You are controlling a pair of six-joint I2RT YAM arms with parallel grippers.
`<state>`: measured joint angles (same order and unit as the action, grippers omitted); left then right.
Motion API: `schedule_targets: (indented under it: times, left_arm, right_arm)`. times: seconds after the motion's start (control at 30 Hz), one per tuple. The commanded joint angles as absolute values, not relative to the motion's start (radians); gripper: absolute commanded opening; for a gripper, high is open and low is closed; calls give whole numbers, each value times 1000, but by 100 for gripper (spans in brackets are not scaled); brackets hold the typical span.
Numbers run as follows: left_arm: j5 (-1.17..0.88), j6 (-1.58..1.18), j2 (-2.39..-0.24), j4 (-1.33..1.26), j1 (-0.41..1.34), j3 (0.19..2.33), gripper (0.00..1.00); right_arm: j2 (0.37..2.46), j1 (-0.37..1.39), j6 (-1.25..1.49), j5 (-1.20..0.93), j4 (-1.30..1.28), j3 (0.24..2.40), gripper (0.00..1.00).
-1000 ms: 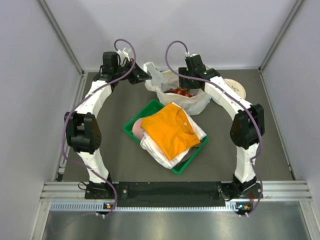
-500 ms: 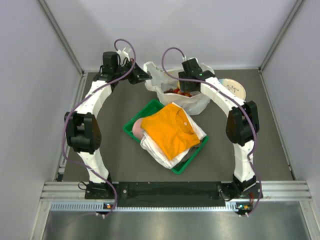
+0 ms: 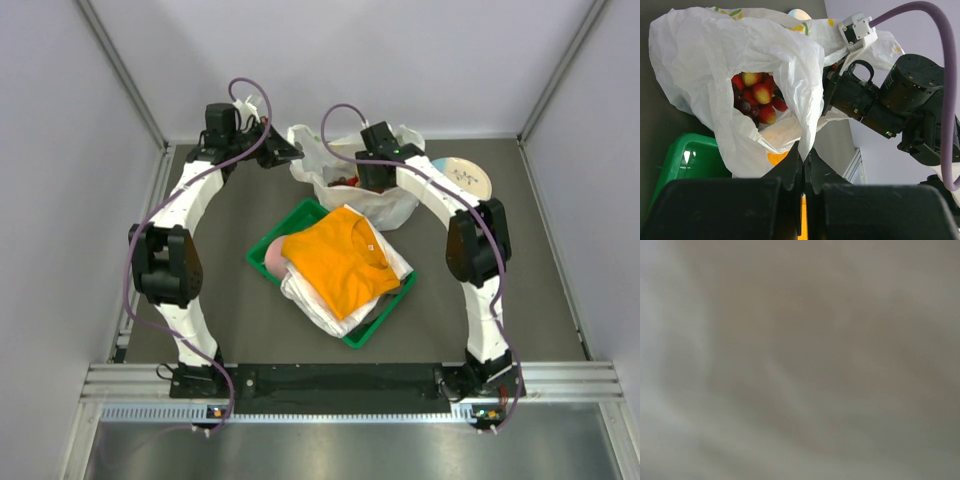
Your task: Place the fruits into the plastic bag
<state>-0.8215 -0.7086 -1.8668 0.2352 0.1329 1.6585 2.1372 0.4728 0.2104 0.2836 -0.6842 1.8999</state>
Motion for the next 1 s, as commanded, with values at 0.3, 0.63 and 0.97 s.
schedule_targets:
  times: [0.3,0.63,0.97]
  left_arm:
    - [-836,-709,-1829,181,135,1664,0]
    - [-841,-707,-1833,181,135,1660,0]
    - [-839,-713,-1836,169,135,1667,0]
  right_arm:
    - [2052,465,186,244,-615,1916,88]
    - [1939,471,189,206,-506,1855,93]
    - [1885,505,173,-26,-373,1839,91]
